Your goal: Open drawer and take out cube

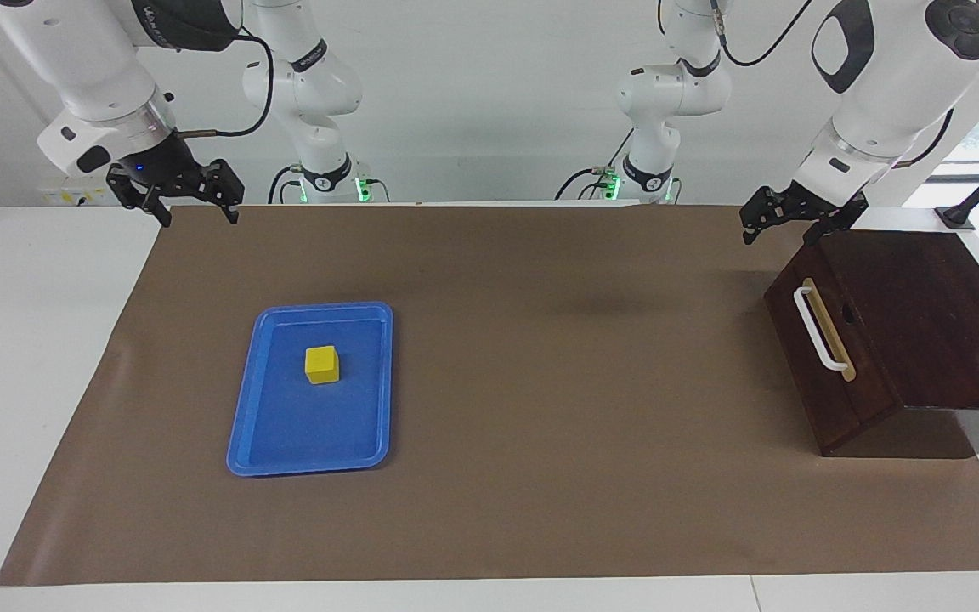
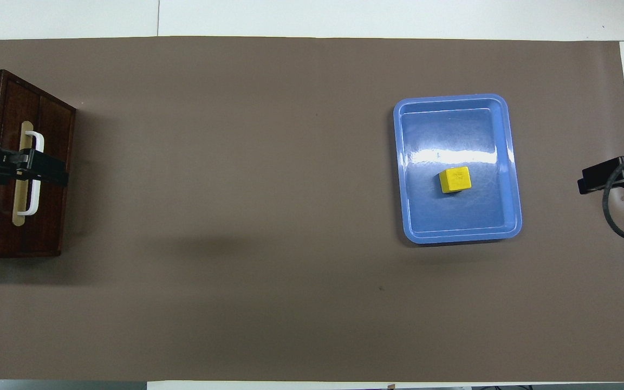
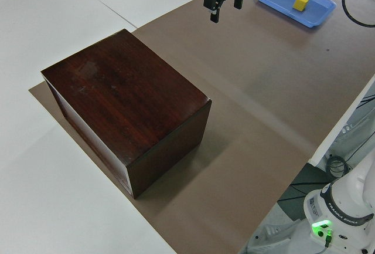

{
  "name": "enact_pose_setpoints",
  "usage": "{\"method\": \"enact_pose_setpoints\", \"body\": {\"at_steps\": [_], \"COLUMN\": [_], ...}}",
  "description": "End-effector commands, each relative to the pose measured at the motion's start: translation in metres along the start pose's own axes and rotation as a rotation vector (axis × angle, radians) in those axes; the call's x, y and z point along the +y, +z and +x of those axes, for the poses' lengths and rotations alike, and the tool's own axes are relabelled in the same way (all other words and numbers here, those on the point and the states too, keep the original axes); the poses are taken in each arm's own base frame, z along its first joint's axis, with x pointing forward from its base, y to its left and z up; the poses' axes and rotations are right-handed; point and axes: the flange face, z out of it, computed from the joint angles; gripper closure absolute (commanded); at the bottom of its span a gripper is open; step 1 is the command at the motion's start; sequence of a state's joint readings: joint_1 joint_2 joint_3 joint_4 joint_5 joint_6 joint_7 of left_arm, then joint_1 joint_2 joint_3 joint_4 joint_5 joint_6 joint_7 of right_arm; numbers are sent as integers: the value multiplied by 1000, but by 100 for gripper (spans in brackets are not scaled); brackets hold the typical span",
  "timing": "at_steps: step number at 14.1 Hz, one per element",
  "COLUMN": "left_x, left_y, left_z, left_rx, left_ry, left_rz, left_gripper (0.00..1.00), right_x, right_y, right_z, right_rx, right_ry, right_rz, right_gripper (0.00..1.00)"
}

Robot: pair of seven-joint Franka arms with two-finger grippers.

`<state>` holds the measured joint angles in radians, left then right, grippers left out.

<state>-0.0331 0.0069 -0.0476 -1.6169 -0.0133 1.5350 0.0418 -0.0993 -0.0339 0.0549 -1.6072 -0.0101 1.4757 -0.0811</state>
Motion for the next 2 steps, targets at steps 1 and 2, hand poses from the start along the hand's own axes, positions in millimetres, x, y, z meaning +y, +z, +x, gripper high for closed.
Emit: {"method": "enact_pose_setpoints", "body": {"at_steps": [1,2], "left_x": [3,3], "left_y": [-1,-1], "left_z": [-5,-4], "left_rx": [14,15], "left_ry": [11,10], "left_rz": [-8,-8], "left_gripper": [0,0], "right_x": [-2,-2], "right_y": [-3,-4], "right_z": [0,0], "right_rx": [-5,-4], "right_ry": [14,14], "right_rz": [23,23], "right_gripper": [0,0]}}
